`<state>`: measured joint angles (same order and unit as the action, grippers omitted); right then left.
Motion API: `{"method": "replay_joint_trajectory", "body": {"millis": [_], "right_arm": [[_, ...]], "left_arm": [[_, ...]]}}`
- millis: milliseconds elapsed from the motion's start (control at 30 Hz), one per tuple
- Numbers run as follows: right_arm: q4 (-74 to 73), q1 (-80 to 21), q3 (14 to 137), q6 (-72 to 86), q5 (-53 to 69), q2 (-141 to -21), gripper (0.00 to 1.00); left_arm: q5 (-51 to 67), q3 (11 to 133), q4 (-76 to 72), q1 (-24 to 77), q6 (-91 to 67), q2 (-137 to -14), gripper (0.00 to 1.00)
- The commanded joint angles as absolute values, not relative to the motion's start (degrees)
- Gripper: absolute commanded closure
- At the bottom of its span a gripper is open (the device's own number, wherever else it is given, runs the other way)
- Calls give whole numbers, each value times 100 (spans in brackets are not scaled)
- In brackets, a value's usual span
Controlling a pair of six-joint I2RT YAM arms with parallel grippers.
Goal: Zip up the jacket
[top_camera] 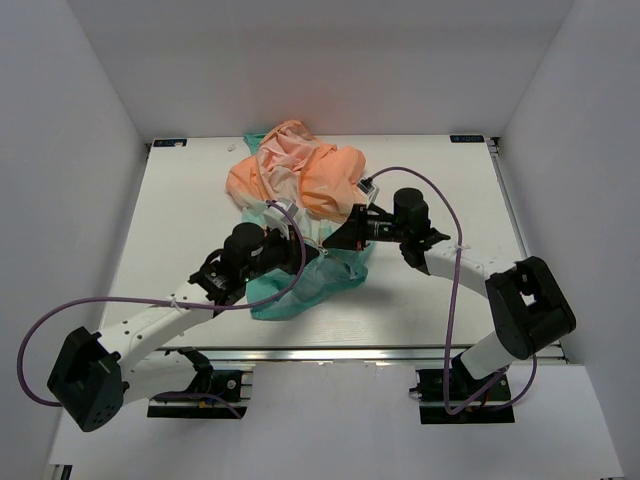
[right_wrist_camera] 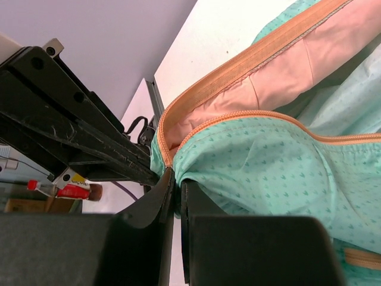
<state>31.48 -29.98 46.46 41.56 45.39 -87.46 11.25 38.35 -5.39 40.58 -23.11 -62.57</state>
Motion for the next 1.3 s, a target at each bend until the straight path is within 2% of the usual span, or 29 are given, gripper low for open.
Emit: {"method": "replay_joint_trajectory", "body": {"millis": [0, 400, 667, 700, 733, 800, 867, 1000, 1033, 1100, 1133, 1167, 1267], "right_arm": [[3559, -2909, 5045, 4078, 3999, -8552, 100], [3569, -2848, 4922, 4306, 3147, -8148, 100], [3612, -2769, 4843, 4412, 3339, -8112, 100], [3595, -2777, 4817, 4386, 3375, -8104, 100], [3534, -2777, 4747, 4386, 3419, -8095, 100], [3472, -2777, 4676, 4342, 3559, -8095, 100], [3454, -2777, 4510, 4359, 3717, -8068, 100], [3463, -2777, 4254, 4395, 3867, -7928, 100], [3463, -2777, 4219, 4403, 3885, -7867, 100], [3463, -2777, 4123, 4412, 3937, -7796, 100], [3463, -2777, 4105, 4430, 3972, -7735, 100], [3472, -2769, 4078, 4438, 4016, -7708, 100], [3498, -2777, 3982, 4500, 4113, -7612, 100]], "left_arm": [[2162, 3709, -404, 4315, -2347, -6100, 100], [2267, 3595, -132, 4605, -2470, -6267, 100], [1671, 3656, 281, 4737, -2795, -6293, 100], [1522, 3726, 447, 4729, -2891, -6319, 86], [1434, 3848, 500, 4737, -2926, -6328, 79], [1274, 3955, 641, 4737, -3092, -6363, 55], [1266, 3990, 659, 4737, -3137, -6372, 44], [1038, 3964, 870, 4729, -3366, -6188, 38], [1011, 3946, 853, 4737, -3410, -6118, 31], [854, 3920, 765, 4729, -3611, -5907, 26], [809, 3903, 721, 4729, -3682, -5837, 19], [713, 3920, 703, 4720, -3752, -5732, 5], [597, 4016, 651, 4545, -4051, -5643, 2]]}}
